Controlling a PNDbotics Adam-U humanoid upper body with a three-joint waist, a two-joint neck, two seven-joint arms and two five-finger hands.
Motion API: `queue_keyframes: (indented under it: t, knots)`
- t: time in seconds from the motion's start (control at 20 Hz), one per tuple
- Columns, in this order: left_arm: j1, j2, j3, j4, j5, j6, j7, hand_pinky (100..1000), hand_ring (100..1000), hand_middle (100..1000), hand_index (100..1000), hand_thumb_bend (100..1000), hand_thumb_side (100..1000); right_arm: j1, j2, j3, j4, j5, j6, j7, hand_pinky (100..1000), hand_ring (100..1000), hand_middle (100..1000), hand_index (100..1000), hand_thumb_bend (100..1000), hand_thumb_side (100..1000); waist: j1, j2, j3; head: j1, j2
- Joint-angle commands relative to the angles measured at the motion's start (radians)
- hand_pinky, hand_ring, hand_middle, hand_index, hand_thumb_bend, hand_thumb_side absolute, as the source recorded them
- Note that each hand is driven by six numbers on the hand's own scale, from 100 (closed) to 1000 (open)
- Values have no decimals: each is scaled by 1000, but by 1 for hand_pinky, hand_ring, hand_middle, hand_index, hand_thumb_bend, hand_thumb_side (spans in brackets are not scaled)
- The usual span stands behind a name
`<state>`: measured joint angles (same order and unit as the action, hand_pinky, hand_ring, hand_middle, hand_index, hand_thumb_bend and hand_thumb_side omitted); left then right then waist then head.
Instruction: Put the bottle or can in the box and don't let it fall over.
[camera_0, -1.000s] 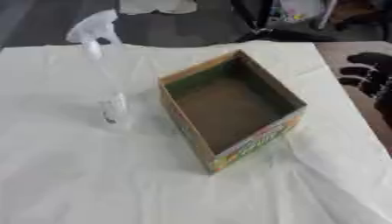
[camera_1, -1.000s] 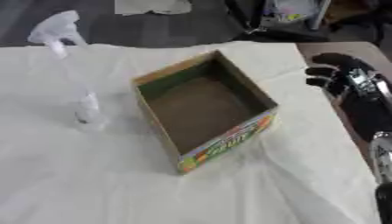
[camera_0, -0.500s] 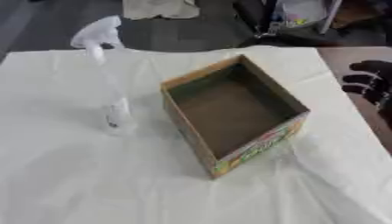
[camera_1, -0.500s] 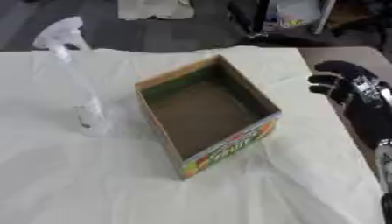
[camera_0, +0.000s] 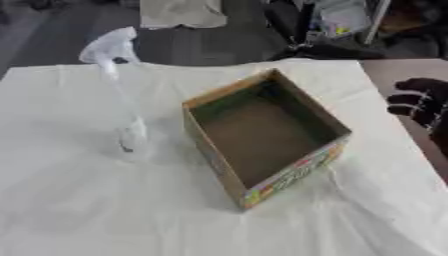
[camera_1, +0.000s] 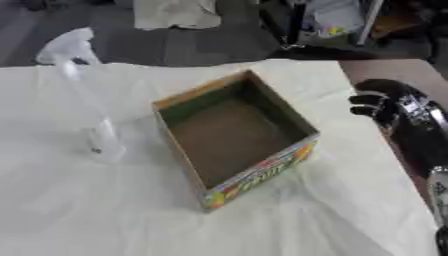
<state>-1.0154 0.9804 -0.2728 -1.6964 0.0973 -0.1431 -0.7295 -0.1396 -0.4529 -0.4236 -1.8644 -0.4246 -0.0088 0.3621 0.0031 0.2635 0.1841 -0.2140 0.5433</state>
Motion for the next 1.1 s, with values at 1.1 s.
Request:
queue_keyframes:
  t: [1.1]
  knots:
    - [-153,-144,-68,214,-85,29,-3,891,994,825,923,100,613,-24,-3,20,6,25,-2,45,790,775,781,774,100,687,-1,10,-34,17,-39]
